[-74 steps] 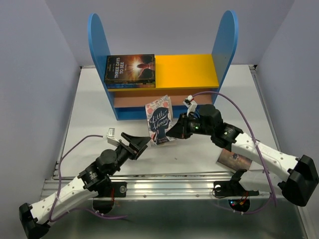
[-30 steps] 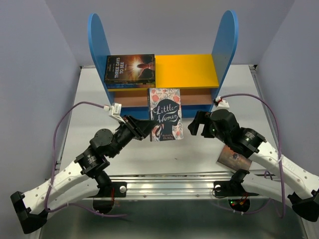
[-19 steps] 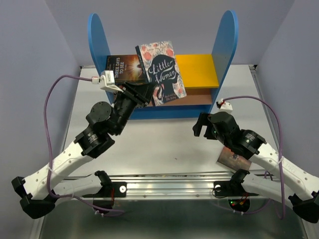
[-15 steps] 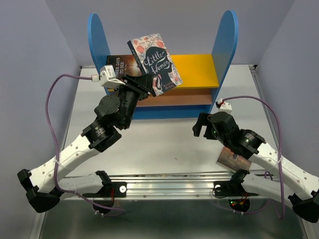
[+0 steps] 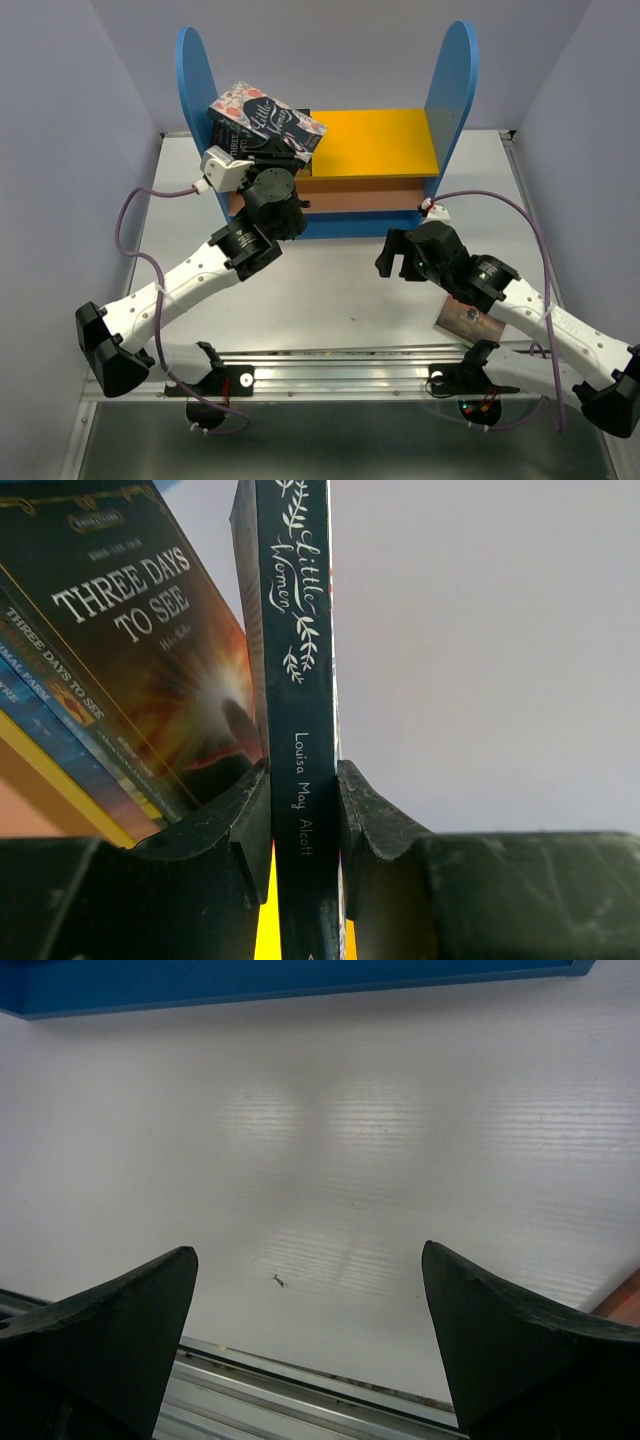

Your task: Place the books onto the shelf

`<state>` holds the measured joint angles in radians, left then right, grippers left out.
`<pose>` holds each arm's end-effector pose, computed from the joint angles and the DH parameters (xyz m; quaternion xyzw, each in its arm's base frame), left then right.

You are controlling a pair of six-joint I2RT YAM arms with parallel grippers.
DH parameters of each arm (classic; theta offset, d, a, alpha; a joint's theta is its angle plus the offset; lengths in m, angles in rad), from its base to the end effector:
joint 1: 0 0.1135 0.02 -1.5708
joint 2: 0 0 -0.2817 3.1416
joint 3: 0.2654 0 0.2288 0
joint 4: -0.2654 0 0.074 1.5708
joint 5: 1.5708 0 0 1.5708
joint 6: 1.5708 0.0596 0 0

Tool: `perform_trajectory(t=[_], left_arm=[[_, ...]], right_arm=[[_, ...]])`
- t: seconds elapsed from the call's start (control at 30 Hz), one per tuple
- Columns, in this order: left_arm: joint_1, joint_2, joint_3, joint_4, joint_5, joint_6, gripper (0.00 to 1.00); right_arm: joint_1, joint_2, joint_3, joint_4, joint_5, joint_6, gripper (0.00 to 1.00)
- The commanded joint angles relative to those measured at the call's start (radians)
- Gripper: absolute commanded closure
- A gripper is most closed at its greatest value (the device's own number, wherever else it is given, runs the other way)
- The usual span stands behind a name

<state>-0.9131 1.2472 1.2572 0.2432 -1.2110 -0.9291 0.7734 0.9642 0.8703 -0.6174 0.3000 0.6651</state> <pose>0.1924 -0.1579 0.4666 -0.4541 0.4997 -0.3069 0.6707 0.1440 0.1160 0.2985 0.0135 0.9009 0.1692 0.3994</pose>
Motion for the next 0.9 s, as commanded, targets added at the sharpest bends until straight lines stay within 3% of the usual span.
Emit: perform_trajectory(t=[0.0, 0.1, 0.3, 0.4, 0.43, 0.5, 0.7, 0.87], left_arm=[[0.002, 0.017, 0.091, 0.026, -0.209, -0.147, 1.00], [0.005, 0.015, 0.084, -0.030, -0.205, -0.252, 1.00], [0.025, 0.052, 0.120, -0.106, -0.197, -0.290, 1.00], [0.042, 0.052, 0.119, -0.208, -0.162, -0.385, 0.66], [0.046, 0.051, 0.116, -0.225, -0.153, -0.405, 0.49], [0.063, 0.054, 0.111, -0.274, -0.116, -0.451, 0.31], [0.103, 0.044, 0.111, -0.410, -0.019, -0.607, 0.28], [0.105, -0.021, 0.021, -0.374, 0.056, -0.565, 0.07]], right_arm=[[0.003, -0.007, 0.006, 0.064, -0.035, -0.007, 0.00], [0.003, -0.009, -0.002, 0.070, -0.044, -0.001, 0.00], [0.003, -0.013, -0.002, 0.073, -0.061, -0.005, 0.00], [0.003, -0.015, 0.007, 0.073, -0.050, -0.019, 0.00], [0.003, -0.016, 0.012, 0.074, -0.050, -0.021, 0.00], [0.003, -0.016, 0.016, 0.073, -0.050, -0.027, 0.00], [0.003, -0.015, 0.016, 0.077, -0.050, -0.009, 0.00], [0.003, -0.009, 0.024, 0.110, -0.101, -0.024, 0.00]])
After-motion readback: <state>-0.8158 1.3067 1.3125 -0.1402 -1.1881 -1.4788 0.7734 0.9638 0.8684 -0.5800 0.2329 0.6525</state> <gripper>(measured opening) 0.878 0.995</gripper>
